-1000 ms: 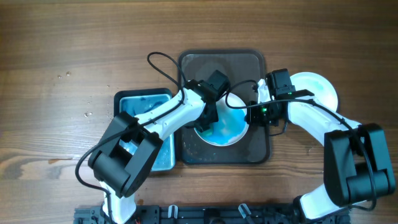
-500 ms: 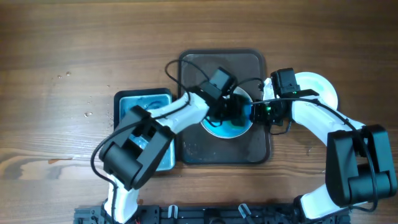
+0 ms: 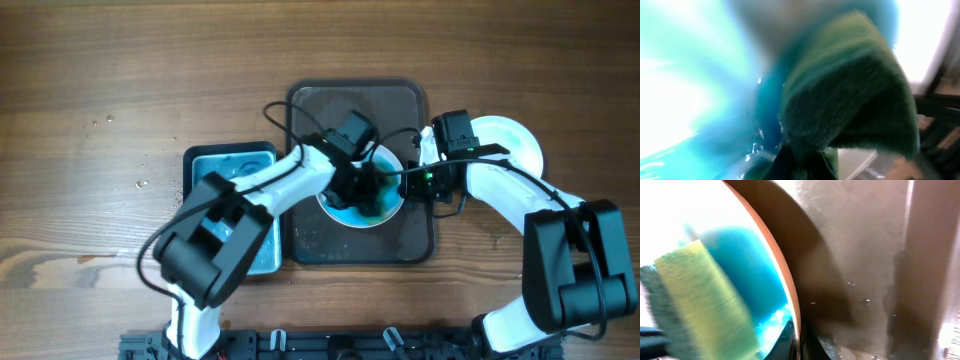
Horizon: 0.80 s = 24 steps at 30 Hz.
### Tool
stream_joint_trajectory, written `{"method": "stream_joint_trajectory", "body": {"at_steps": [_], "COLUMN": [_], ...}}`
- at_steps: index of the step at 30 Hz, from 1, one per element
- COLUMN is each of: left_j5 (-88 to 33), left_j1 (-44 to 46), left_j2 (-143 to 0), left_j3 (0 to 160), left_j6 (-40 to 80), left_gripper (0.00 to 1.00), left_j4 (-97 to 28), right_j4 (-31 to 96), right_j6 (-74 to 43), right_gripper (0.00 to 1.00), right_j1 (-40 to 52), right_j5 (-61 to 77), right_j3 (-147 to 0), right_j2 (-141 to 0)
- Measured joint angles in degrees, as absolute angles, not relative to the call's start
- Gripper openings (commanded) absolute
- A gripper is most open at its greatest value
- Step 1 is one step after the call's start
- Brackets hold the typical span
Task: Clean dirty plates on tray and stack at the side
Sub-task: 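Scrub the gripped plate with the sponge in the left gripper, then return the sponge to the basin with the left gripper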
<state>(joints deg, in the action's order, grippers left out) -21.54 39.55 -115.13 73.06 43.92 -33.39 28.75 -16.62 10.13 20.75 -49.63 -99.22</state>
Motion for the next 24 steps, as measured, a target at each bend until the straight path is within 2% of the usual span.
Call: {"method": "stream_joint_trajectory", "body": {"at_steps": [7,11,15,19,24], "left_j5": [-3.3,0.9,-0.7,-7.3,-12.4], "left_j1": [35.6,36.1,36.1,35.1,32.2], "left_j2": [-110.4,-109.6,-109.5,-107.2,-96.5], "left_j3": [71.9,71.8,71.8,71.0,70.6], "left_j6": [43.6,43.6,43.5,42.7,39.8], "left_gripper": [0.04,0.04,0.04,0.04,0.04], "left_j4": [-43.1,-43.3,-43.3,-43.9,-50.5], "right_j4": [28.6,28.6,28.5,28.5,28.5], "right_j6": [-16.6,-16.6,-16.6,-16.6,-16.6], "right_gripper": [0.04,0.04,0.05,0.05,0.04], "right_j1": [10.2,10.4,10.4,10.4,10.4], "right_j5": [20.8,21.1,21.1,21.2,21.2], "right_j3": [-49.6,-49.6,-49.6,-49.6,-49.6], "right_j2": [-99.3,-99.3,-99.3,-99.3,-99.3]}}
